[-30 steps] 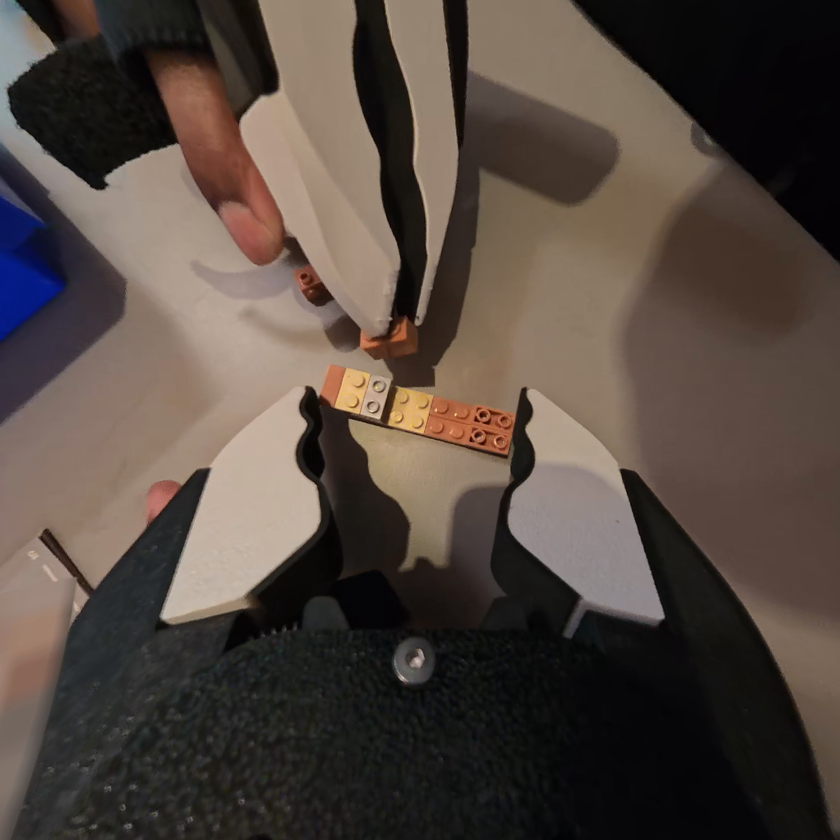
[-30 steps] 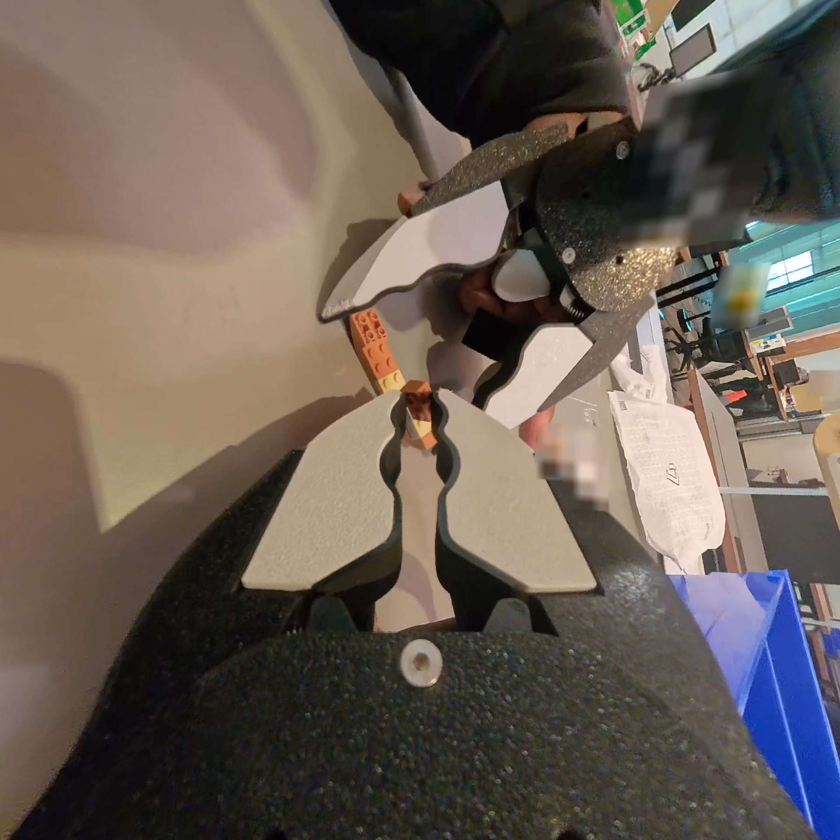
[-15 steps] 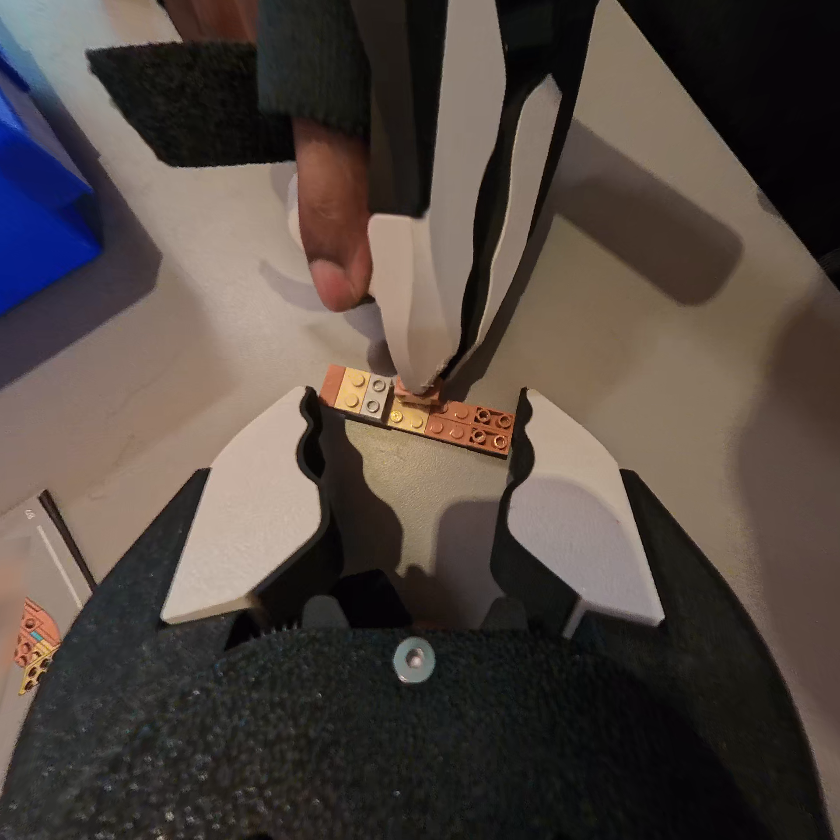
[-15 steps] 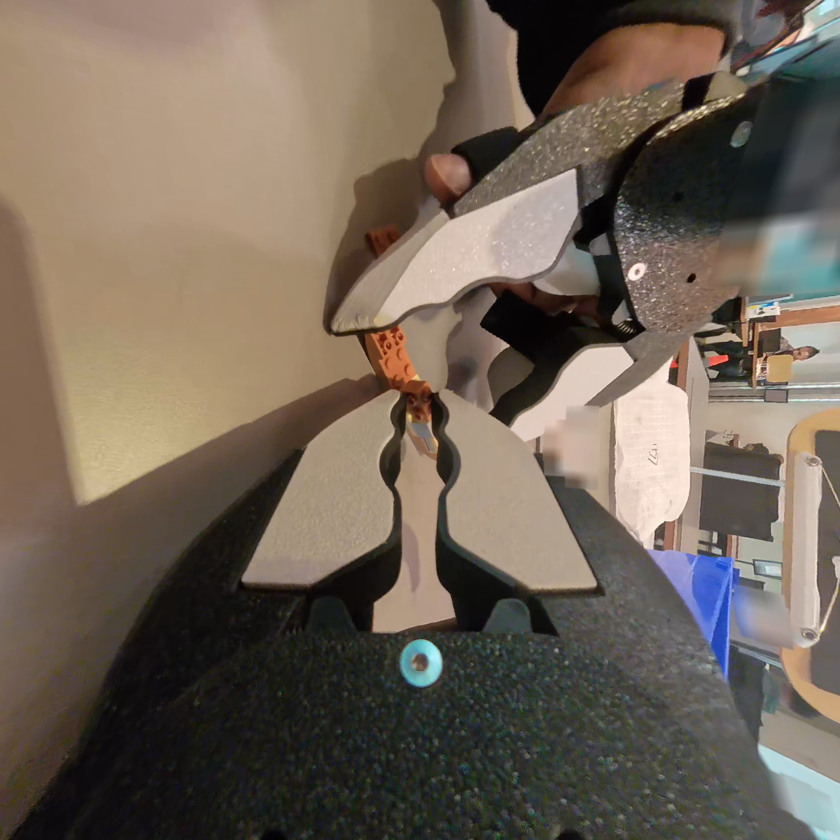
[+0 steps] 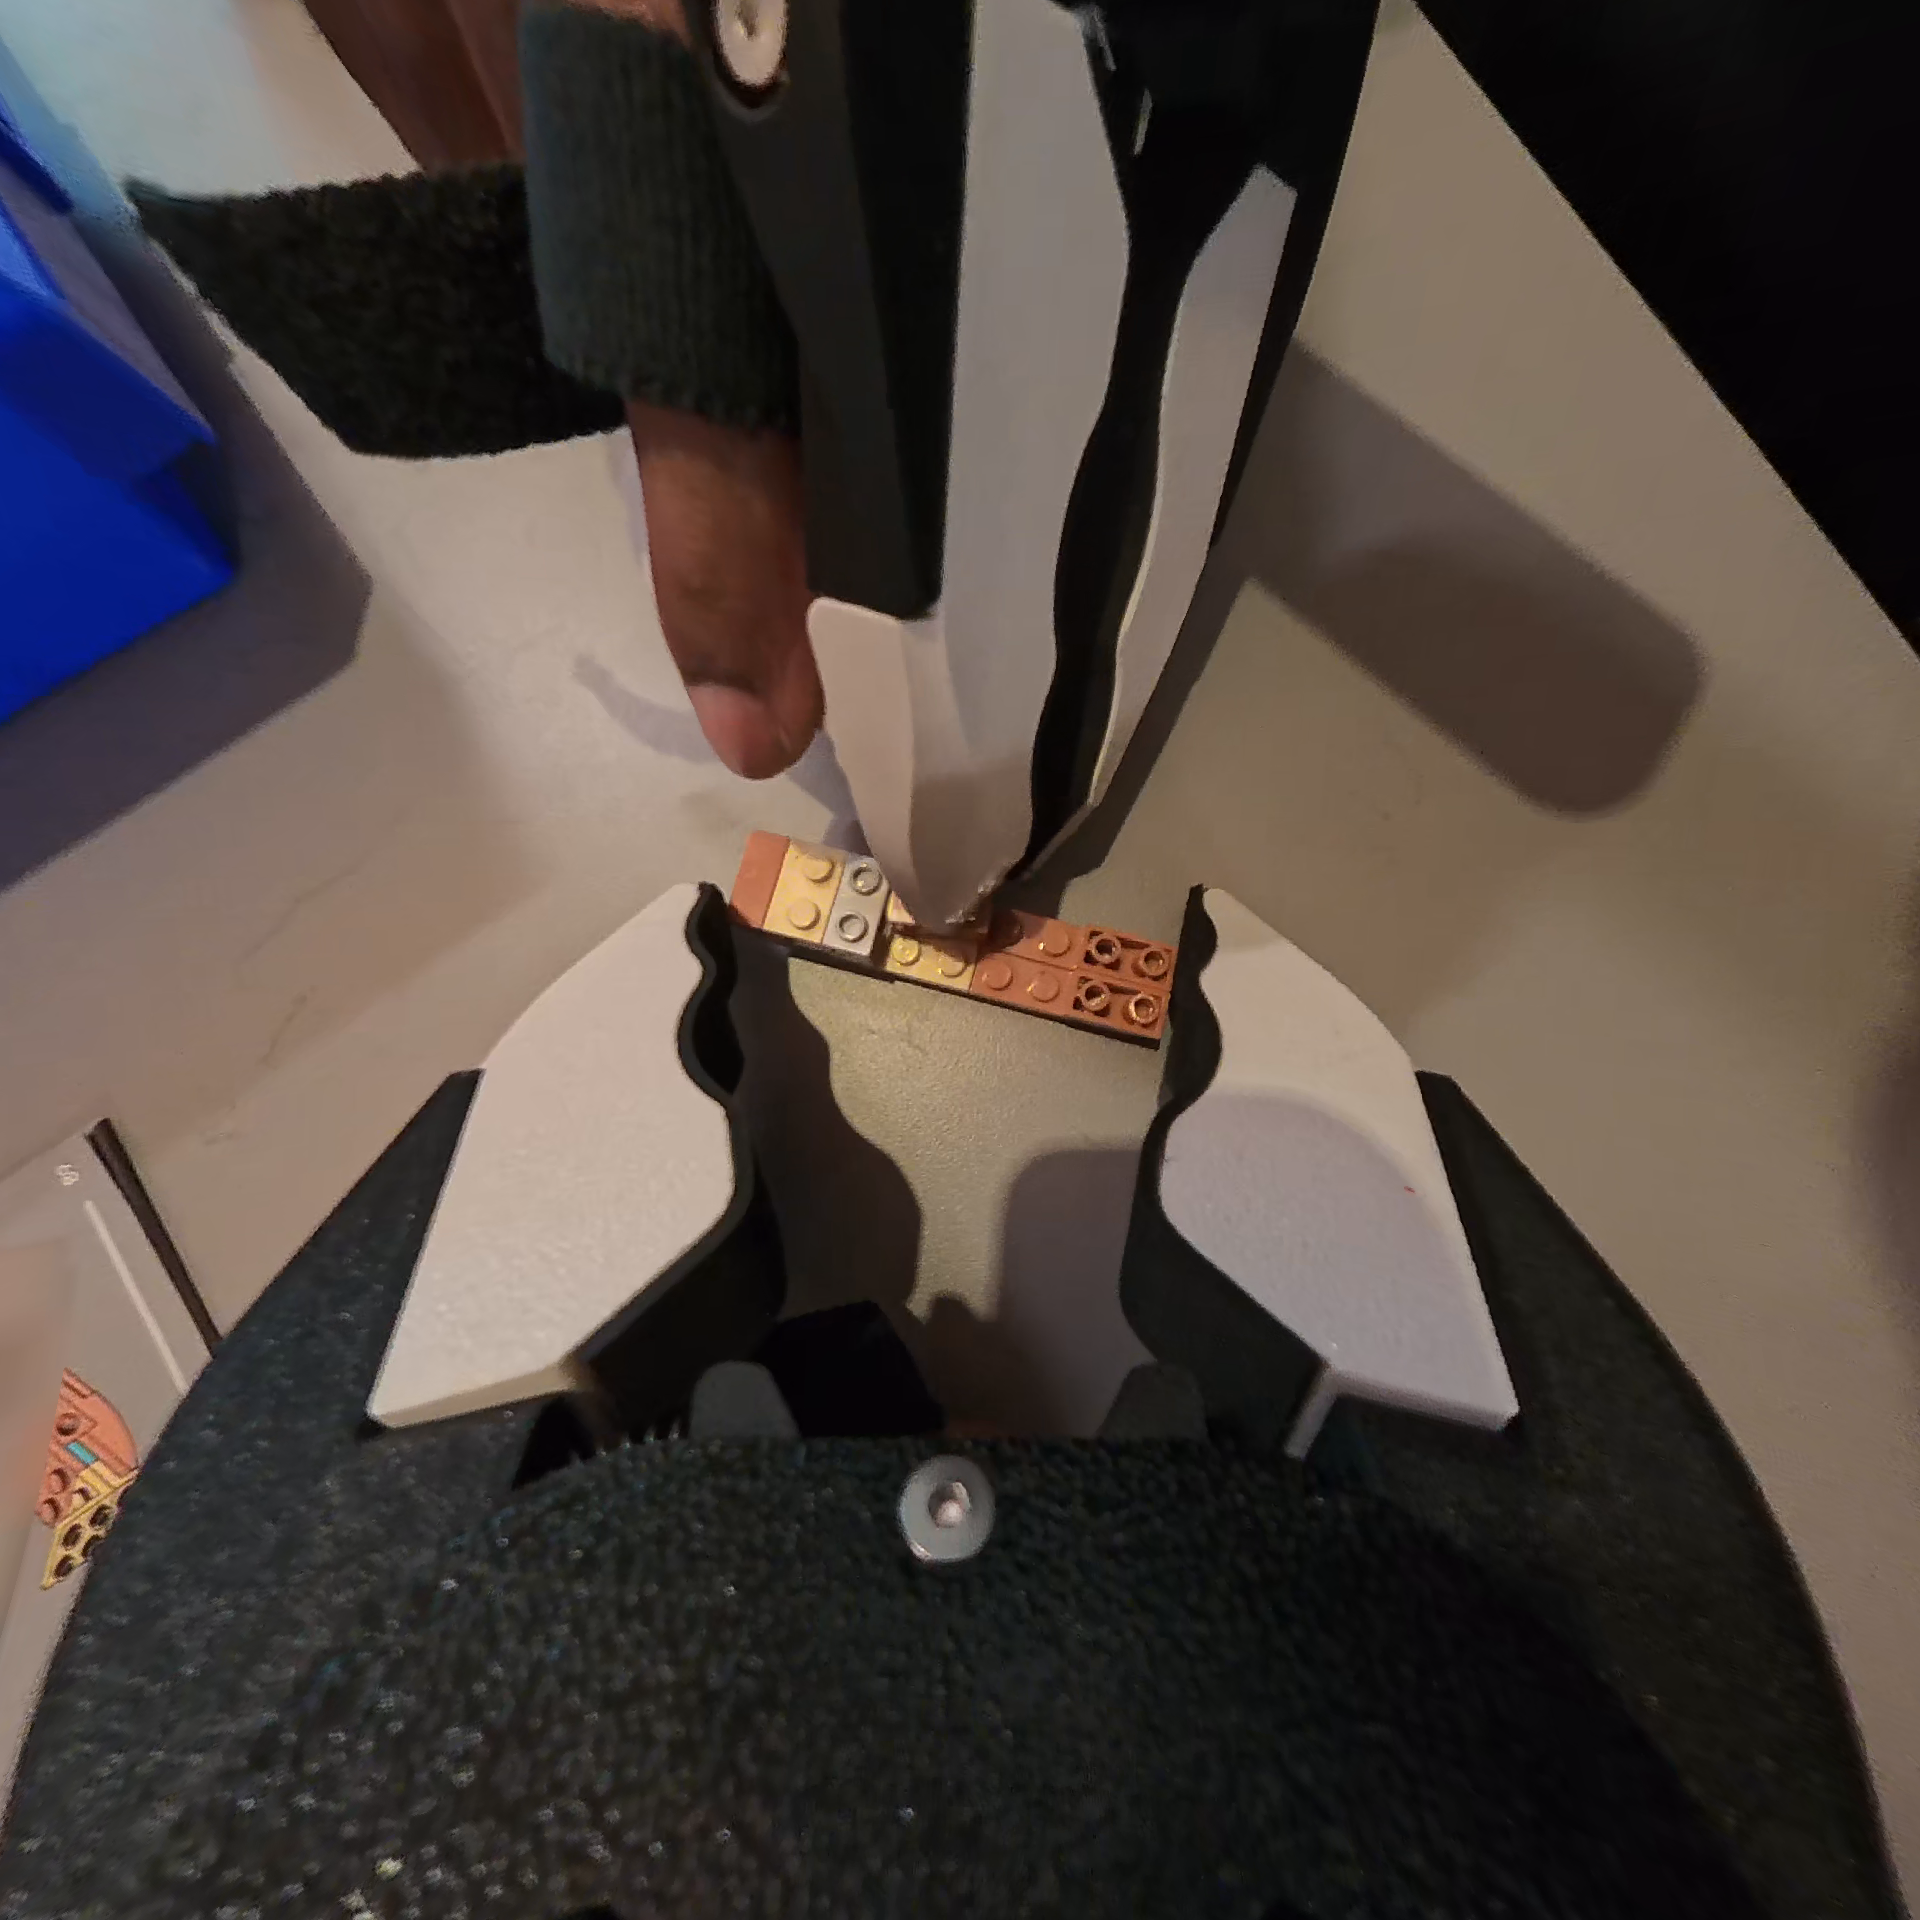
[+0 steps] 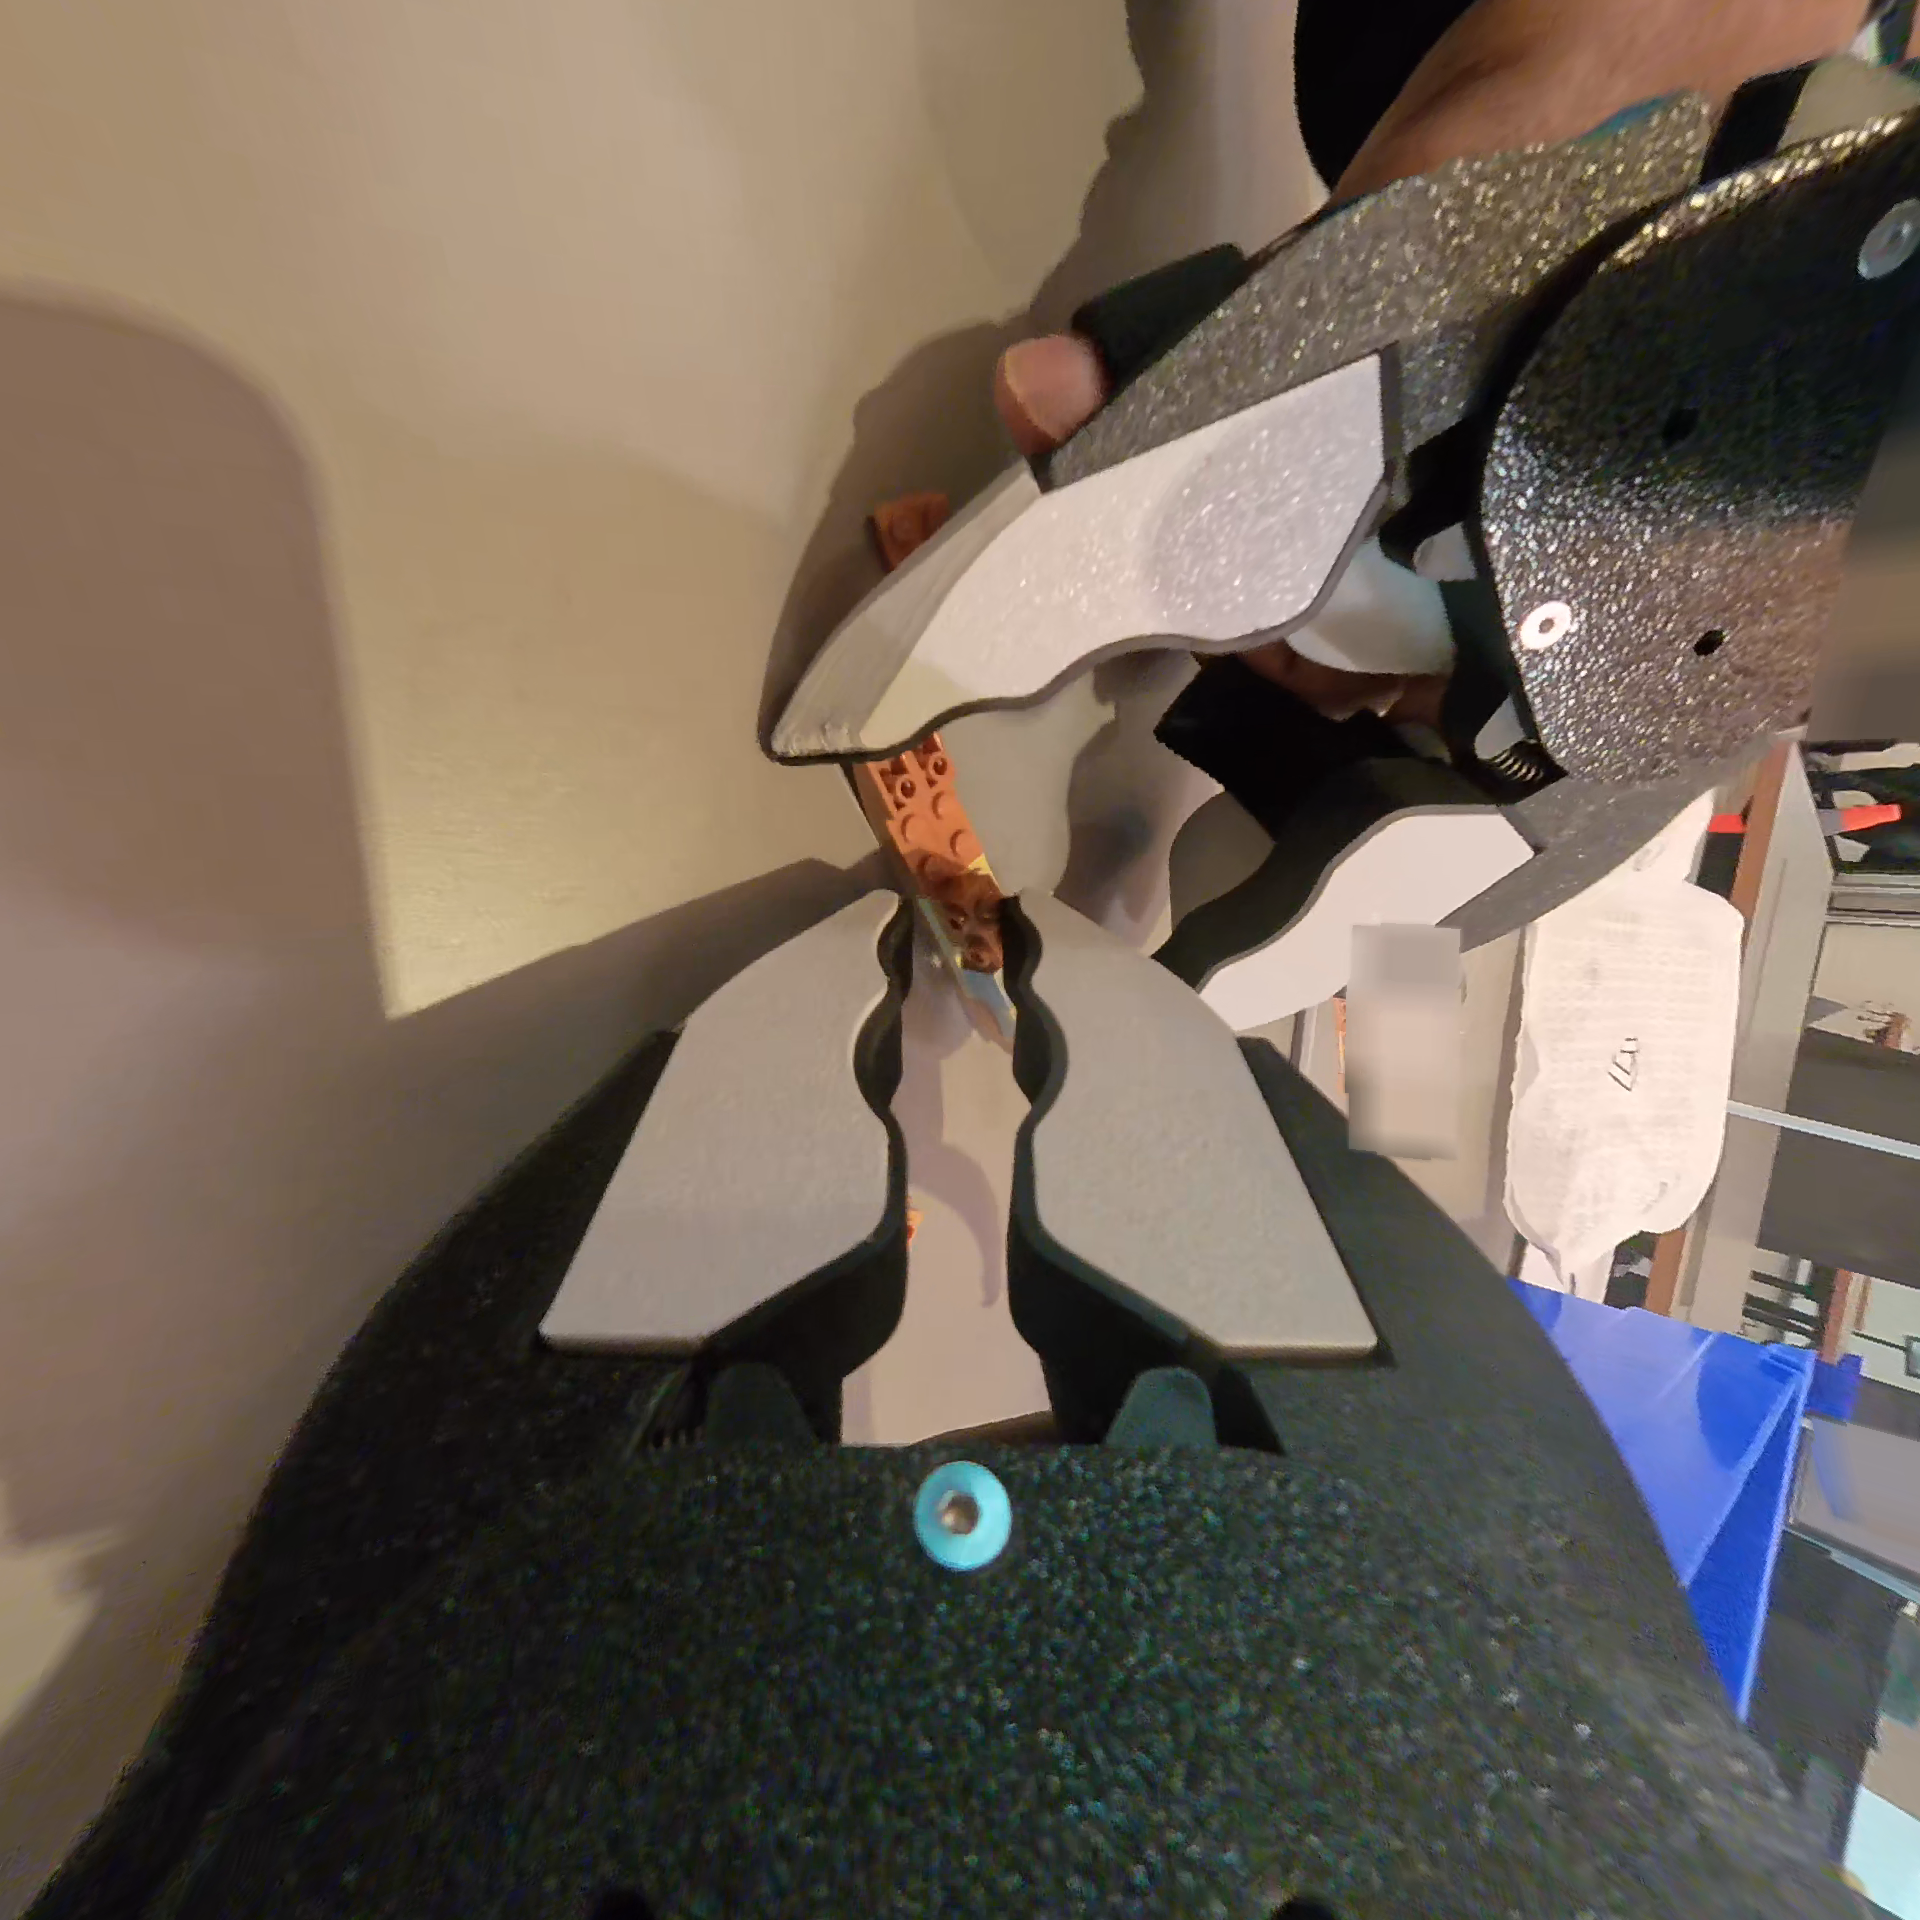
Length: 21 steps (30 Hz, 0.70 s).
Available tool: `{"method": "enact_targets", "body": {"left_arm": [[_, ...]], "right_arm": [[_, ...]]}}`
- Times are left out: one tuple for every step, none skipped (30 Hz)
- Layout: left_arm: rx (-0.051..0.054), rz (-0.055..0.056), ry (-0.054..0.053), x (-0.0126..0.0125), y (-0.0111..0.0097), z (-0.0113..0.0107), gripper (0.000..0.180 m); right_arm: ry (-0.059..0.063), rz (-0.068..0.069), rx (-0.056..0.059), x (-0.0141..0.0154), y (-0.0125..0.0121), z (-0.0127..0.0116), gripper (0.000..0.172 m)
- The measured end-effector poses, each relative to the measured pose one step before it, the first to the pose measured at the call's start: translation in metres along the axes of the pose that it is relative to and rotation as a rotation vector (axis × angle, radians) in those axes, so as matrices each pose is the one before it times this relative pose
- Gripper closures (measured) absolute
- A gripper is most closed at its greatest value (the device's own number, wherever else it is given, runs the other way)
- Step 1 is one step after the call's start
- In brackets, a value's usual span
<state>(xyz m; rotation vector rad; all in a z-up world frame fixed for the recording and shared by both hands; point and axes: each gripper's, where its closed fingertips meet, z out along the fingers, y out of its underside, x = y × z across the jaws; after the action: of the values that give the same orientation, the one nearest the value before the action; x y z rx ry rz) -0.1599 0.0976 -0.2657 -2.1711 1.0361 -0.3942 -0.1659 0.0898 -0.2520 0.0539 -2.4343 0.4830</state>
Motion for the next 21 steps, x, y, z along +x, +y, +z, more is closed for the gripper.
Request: {"method": "enact_targets", "body": {"left_arm": [[0.0002,-0.0005,0.0004,0.00002,0.0001,0.00003,0.099],[0.0002,-0.0014,-0.0016,-0.00032,-0.00006,0.00005,0.099],[-0.0001,-0.0017,0.0,-0.00009,0.00005,0.0001,0.099],[0.0,-0.0007,0.0007,-0.00002,-0.00009,0.00009,0.099],[0.0004,-0.001,0.0016,0.00008,0.00001,-0.00003,0.099],[0.0012,-0.0014,0.0024,0.0,-0.00009,-0.00011,0.099],[0.0011,-0.0027,0.0027,-0.00001,-0.00007,-0.00013,0.099],[0.001,-0.0024,0.0016,0.00004,-0.00002,-0.00017,0.099],[0.001,-0.0023,0.0004,-0.00017,0.0001,-0.00015,0.099],[0.0013,-0.003,0.0004,-0.0002,0.00005,-0.00026,0.099],[0.0016,-0.0033,0.0009,-0.00011,0.0,-0.00023,0.1],[0.0017,-0.0037,0.0013,-0.00018,0.0,-0.00024,0.1],[0.0016,-0.0036,0.0018,-0.00011,0.00008,-0.00018,0.1],[0.0027,-0.0023,0.003,0.00009,-0.00022,-0.00023,0.1],[0.0054,-0.002,0.0014,-0.0001,-0.00058,-0.00045,0.1],[0.0043,-0.0039,-0.0005,-0.00044,-0.00034,-0.00036,0.1],[0.0048,-0.0035,0.002,-0.00006,-0.0005,-0.00051,0.1],[0.0071,-0.0021,0.0026,0.00002,-0.00071,-0.00074,0.1],[0.0065,-0.0027,0.0024,-0.00008,-0.00069,-0.00103,0.1],[0.0028,-0.0031,0.0012,-0.00021,-0.00029,-0.00136,0.1],[-0.0031,-0.0014,-0.0021,-0.00069,0.00018,-0.00176,0.1]], "right_arm": [[-0.0033,0.0075,0.0022,0.00023,0.00059,0.0002,0.156],[-0.0016,0.0056,0.0033,0.00016,0.00022,-0.00012,0.156],[0.0004,0.0029,0.0017,0.0,0.00009,-0.00017,0.156],[0.0034,-0.0021,-0.0004,0.00022,-0.00001,-0.00003,0.157],[0.0048,-0.0052,-0.001,0.00027,-0.00006,0.0001,0.157],[0.0037,-0.0032,-0.0002,0.0,0.00002,0.00008,0.157],[0.0031,-0.001,0.0015,0.00011,-0.00014,-0.00009,0.157],[0.0039,-0.0012,0.0038,0.00015,-0.00009,-0.00044,0.158],[0.005,-0.0005,0.0065,0.00036,-0.00042,-0.00073,0.158],[0.006,0.0026,0.0095,0.00081,-0.00076,-0.00107,0.158],[0.0083,0.0055,0.0116,0.00141,-0.00098,-0.00139,0.158],[0.0083,0.0057,0.0122,0.00168,-0.00101,-0.00187,0.158],[0.0071,0.0047,0.0093,0.00166,-0.00046,-0.00185,0.157],[0.0067,0.0029,0.0052,0.00158,0.00021,-0.00181,0.157],[0.0102,0.0007,0.0039,0.0019,0.00052,-0.0014,0.157],[0.0098,-0.0018,0.0041,0.00164,0.00068,-0.00113,0.157],[0.0079,-0.0049,0.0044,0.00105,0.00061,-0.00059,0.157],[0.0088,-0.0093,0.0053,0.00096,0.00038,-0.00022,0.156],[0.0103,-0.0135,0.0045,0.00088,0.00048,0.00004,0.155],[0.0135,-0.0153,0.0043,0.00144,0.00017,0.00006,0.153],[0.0154,-0.0177,0.0056,0.00176,-0.00029,0.00002,0.151]]}}
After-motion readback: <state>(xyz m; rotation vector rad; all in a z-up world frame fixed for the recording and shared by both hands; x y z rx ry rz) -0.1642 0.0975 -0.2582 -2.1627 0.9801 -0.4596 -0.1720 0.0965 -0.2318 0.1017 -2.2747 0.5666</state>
